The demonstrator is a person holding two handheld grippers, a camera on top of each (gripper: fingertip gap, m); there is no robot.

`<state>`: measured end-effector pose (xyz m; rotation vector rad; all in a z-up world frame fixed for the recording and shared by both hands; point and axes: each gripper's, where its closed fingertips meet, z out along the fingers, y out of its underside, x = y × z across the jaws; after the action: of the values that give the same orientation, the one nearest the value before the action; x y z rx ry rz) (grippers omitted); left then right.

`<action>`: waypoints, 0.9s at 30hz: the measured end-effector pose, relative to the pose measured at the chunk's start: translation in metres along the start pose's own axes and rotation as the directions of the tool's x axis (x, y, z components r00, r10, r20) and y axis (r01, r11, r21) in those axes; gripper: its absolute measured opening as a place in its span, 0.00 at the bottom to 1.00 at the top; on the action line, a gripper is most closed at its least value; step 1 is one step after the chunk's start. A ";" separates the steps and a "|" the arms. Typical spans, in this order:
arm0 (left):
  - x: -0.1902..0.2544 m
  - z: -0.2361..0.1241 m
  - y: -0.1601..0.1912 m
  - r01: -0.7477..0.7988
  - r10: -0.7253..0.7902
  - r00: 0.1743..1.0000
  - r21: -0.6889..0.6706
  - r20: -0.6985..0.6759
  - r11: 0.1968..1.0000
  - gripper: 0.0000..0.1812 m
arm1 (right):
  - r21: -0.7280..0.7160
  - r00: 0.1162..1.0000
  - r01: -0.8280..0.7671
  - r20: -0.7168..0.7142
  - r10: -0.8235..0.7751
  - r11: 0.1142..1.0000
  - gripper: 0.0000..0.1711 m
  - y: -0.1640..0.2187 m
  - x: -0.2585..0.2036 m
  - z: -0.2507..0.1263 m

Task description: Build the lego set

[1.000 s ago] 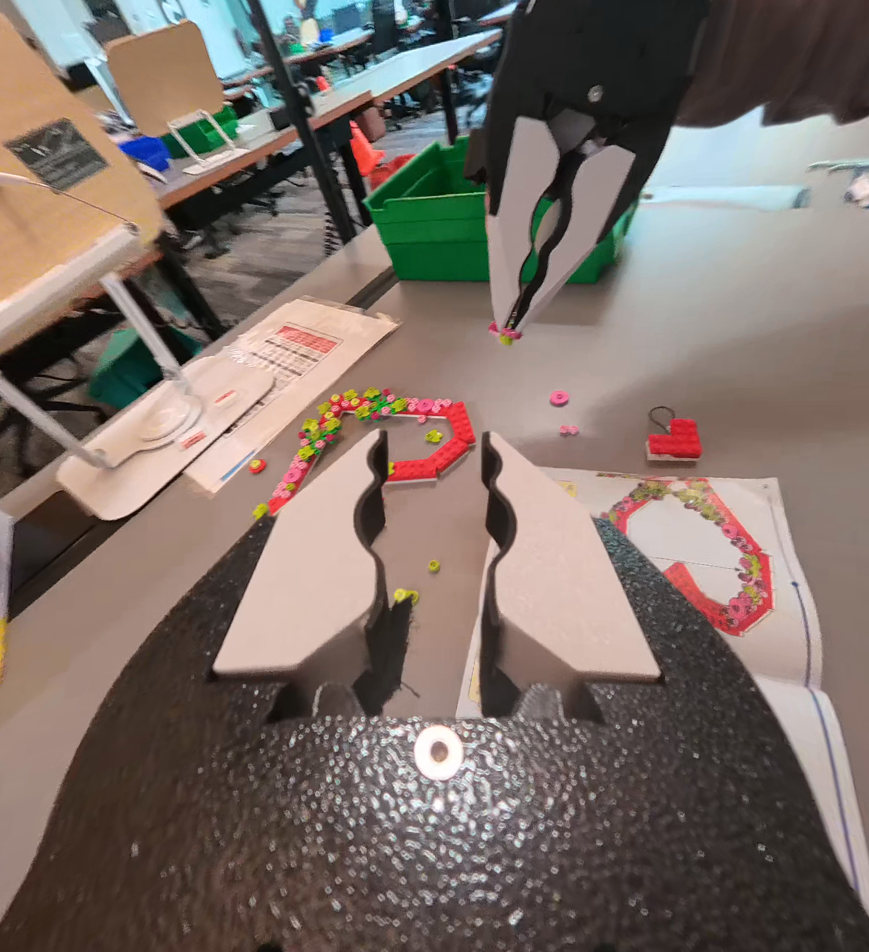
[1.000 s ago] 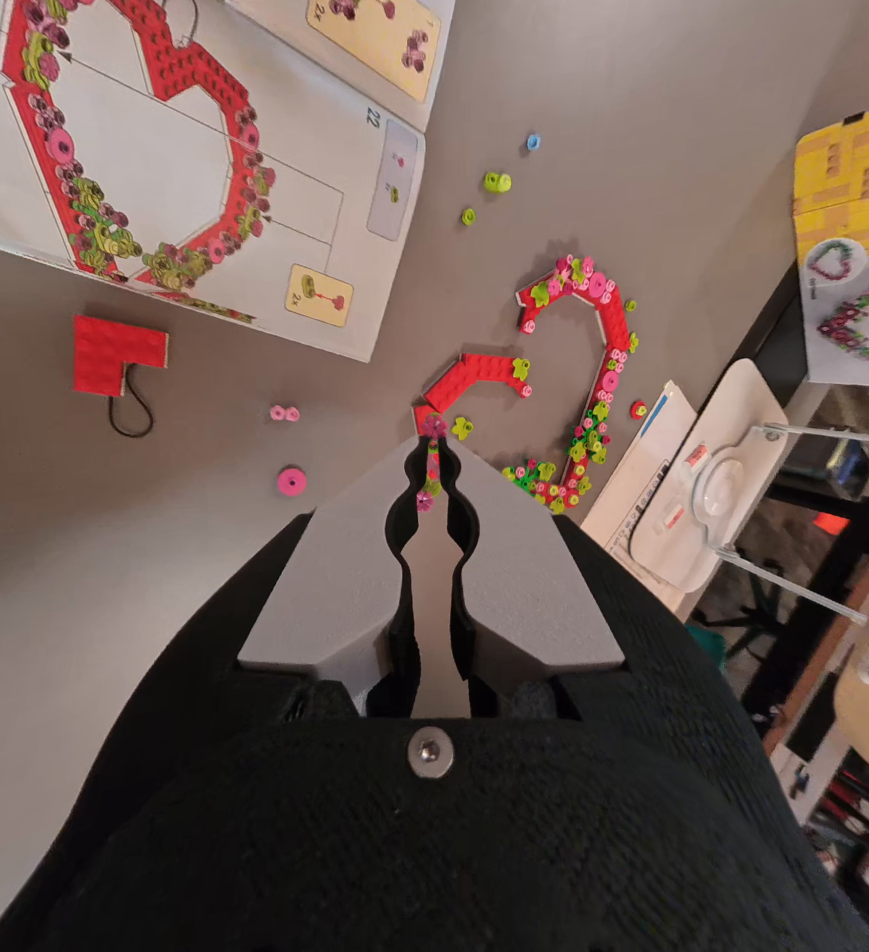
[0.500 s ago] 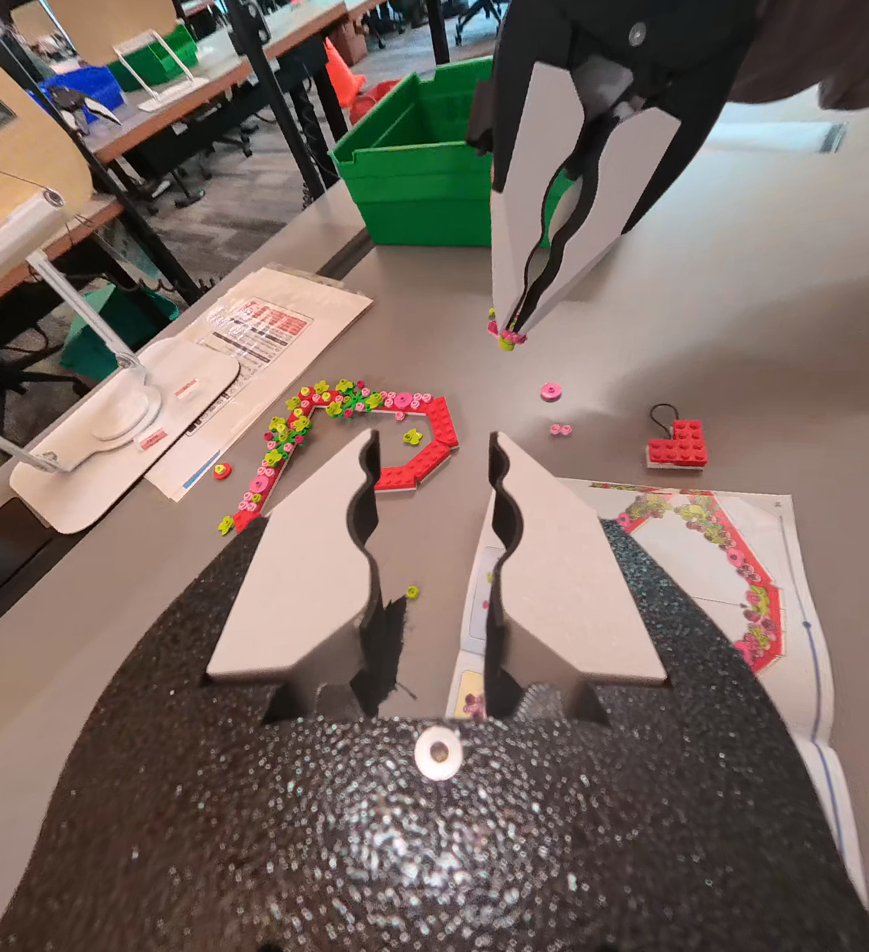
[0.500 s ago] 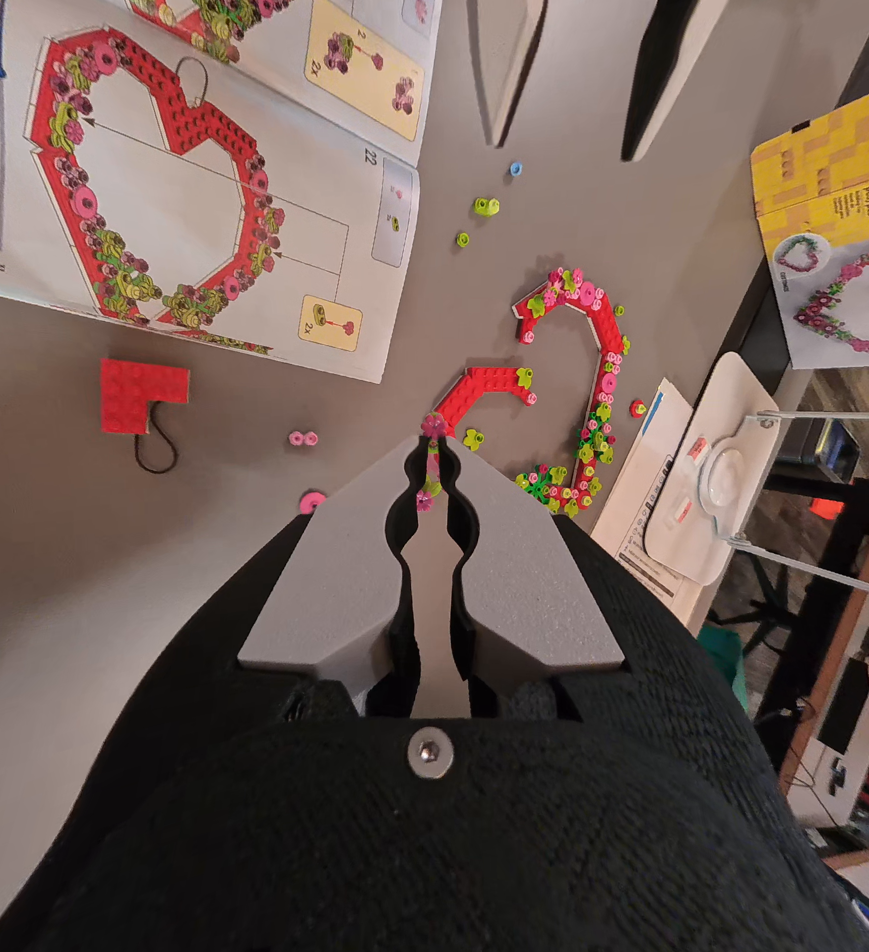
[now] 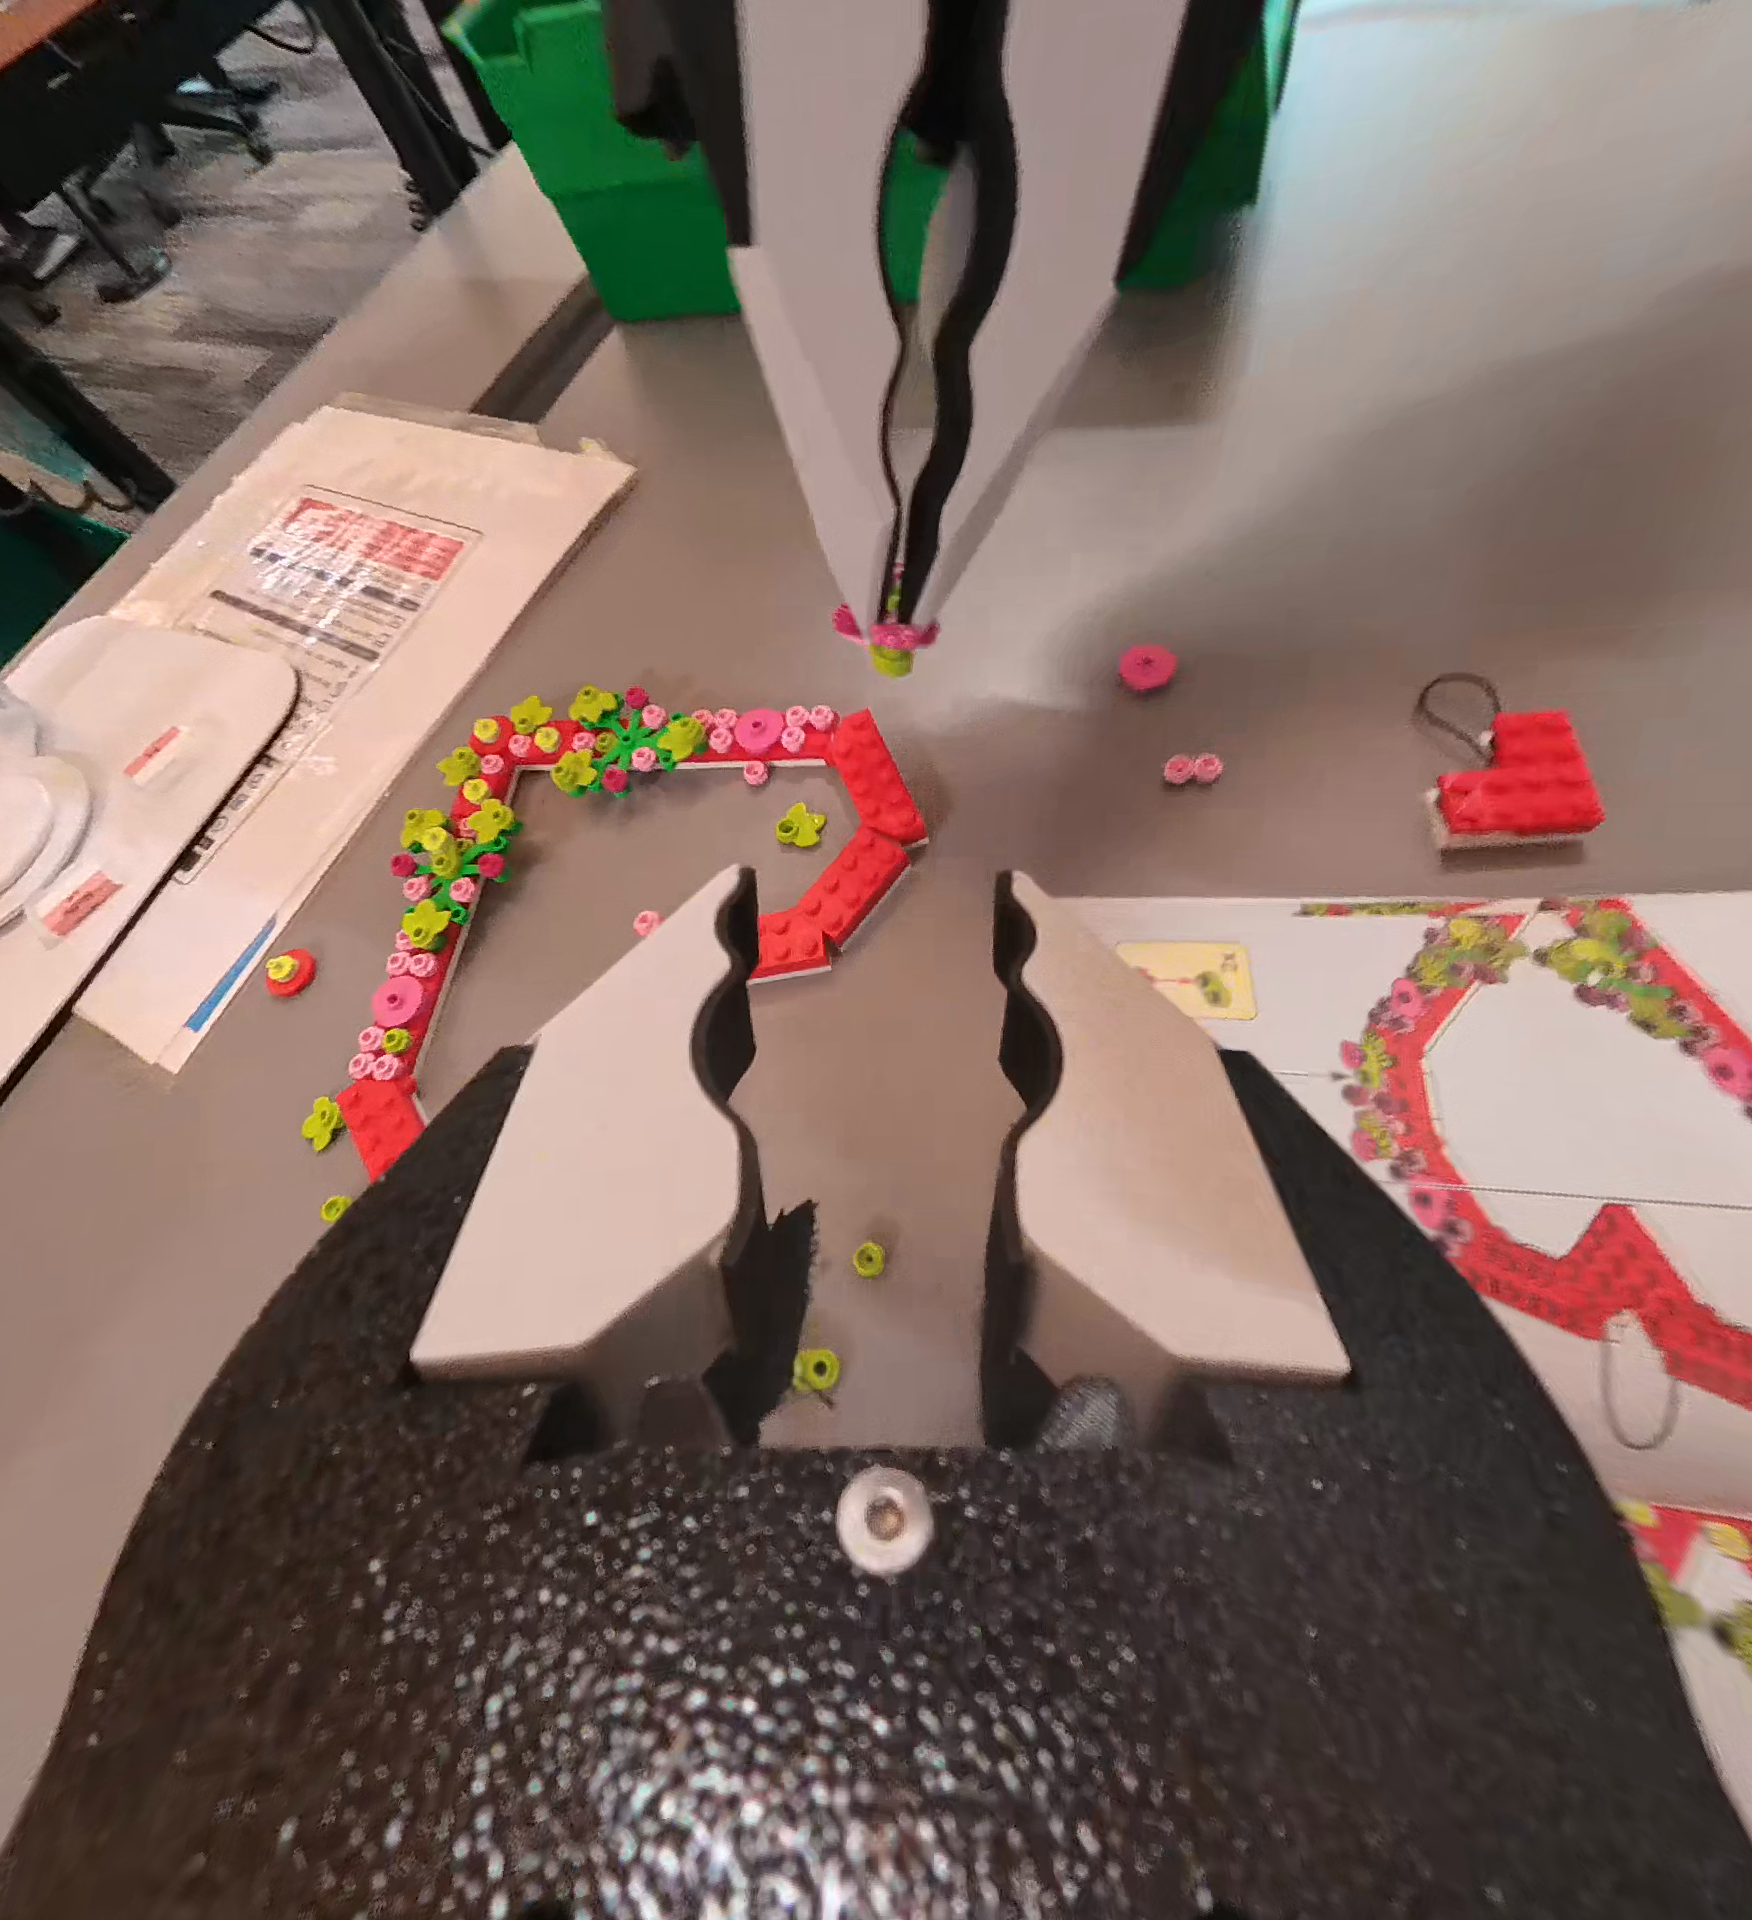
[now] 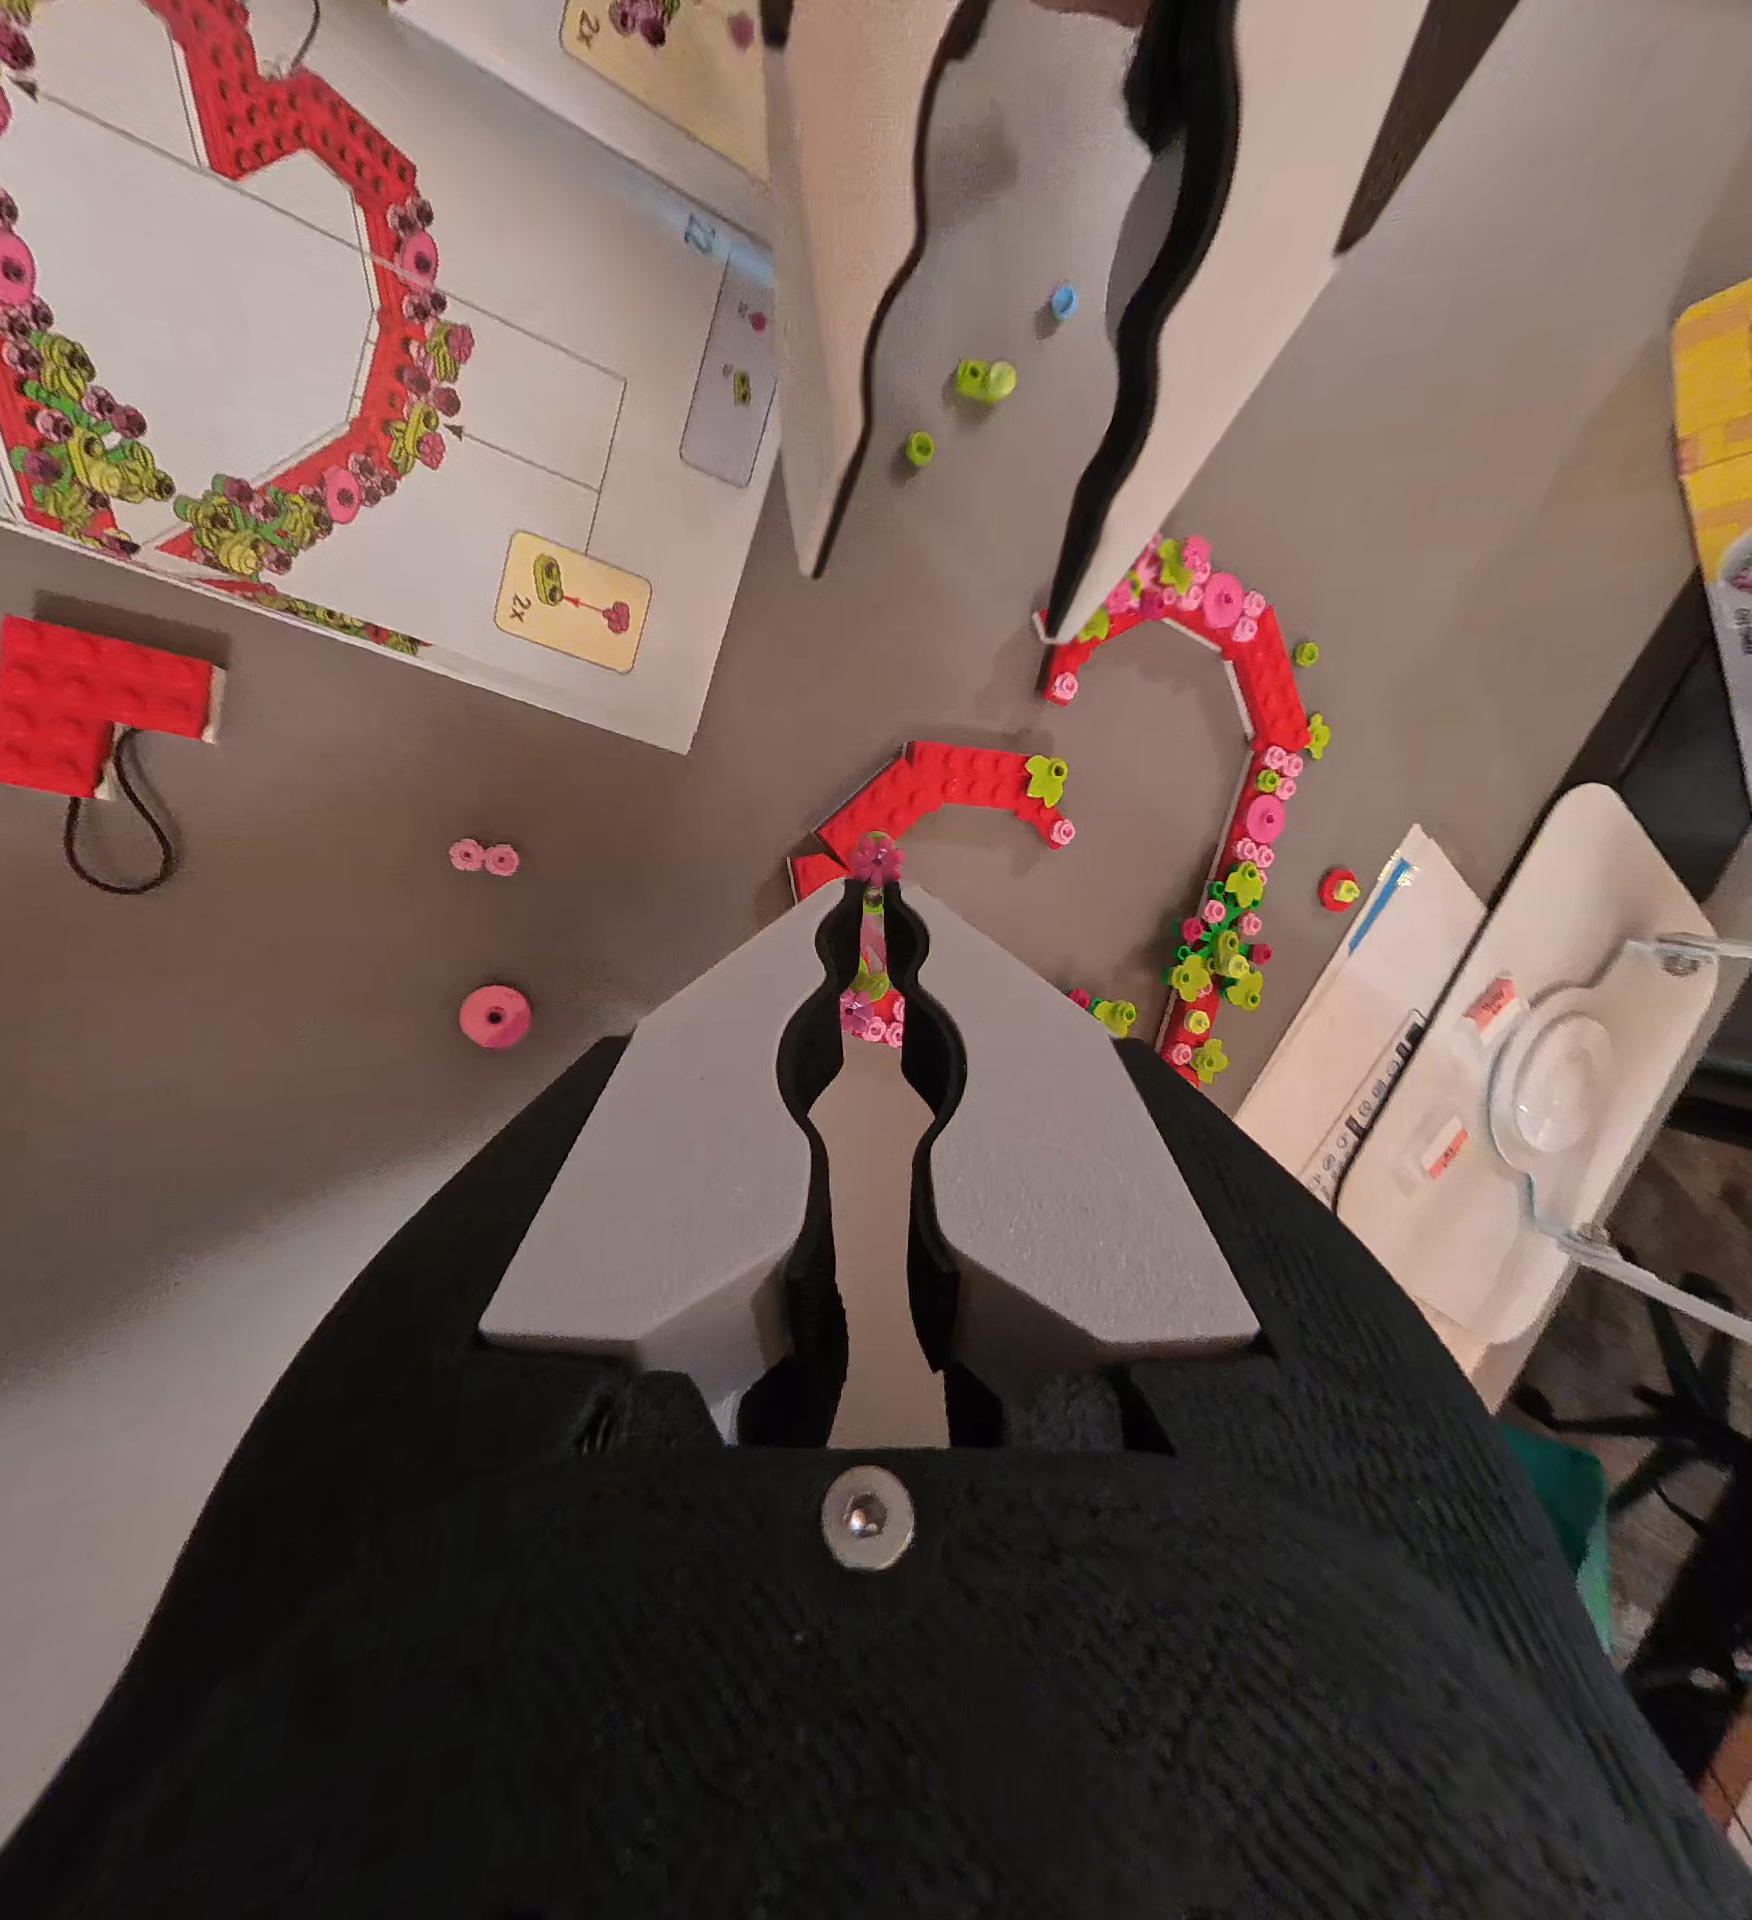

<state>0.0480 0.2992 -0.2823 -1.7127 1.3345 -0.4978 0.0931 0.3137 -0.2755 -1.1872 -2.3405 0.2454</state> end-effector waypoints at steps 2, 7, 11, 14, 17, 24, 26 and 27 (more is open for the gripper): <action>0.001 0.010 0.004 -0.021 0.021 1.000 -0.012 -0.019 1.000 0.25 | -0.012 1.000 0.015 0.025 -0.015 1.000 0.01 0.004 0.002 0.007; -0.003 0.038 0.010 -0.007 0.005 0.999 -0.033 -0.053 0.999 0.26 | -0.018 0.990 0.046 0.131 -0.043 0.999 0.01 0.013 0.001 0.025; -0.001 0.058 0.020 -0.050 0.043 0.997 -0.102 -0.064 0.993 0.26 | -0.028 0.978 0.089 0.192 -0.082 0.996 0.01 0.022 -0.002 0.037; 0.000 0.068 0.030 -0.082 0.072 0.995 -0.156 -0.069 0.984 0.26 | -0.030 0.965 0.124 0.238 -0.113 0.992 0.01 0.028 -0.005 0.043; -0.001 0.071 0.032 -0.087 0.076 0.994 -0.149 -0.077 0.985 0.22 | -0.032 0.951 0.154 0.277 -0.139 0.988 0.01 0.032 -0.008 0.047; -0.001 0.072 0.032 -0.159 0.138 0.980 -0.156 -0.142 0.975 0.16 | -0.065 0.935 0.225 0.297 -0.196 0.972 0.01 0.035 -0.006 0.046; -0.002 0.072 0.033 -0.176 0.151 0.977 -0.166 -0.152 0.970 0.14 | -0.065 0.934 0.226 0.299 -0.197 0.972 0.01 0.034 -0.006 0.046; -0.002 0.072 0.034 -0.184 0.157 0.974 -0.170 -0.162 0.968 0.13 | -0.063 0.933 0.229 0.298 -0.200 0.971 0.01 0.034 -0.007 0.046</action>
<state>0.0825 0.3288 -0.3478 -1.7152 1.6631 -0.4184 0.0971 0.3317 -0.3298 -0.9803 -2.7438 0.2453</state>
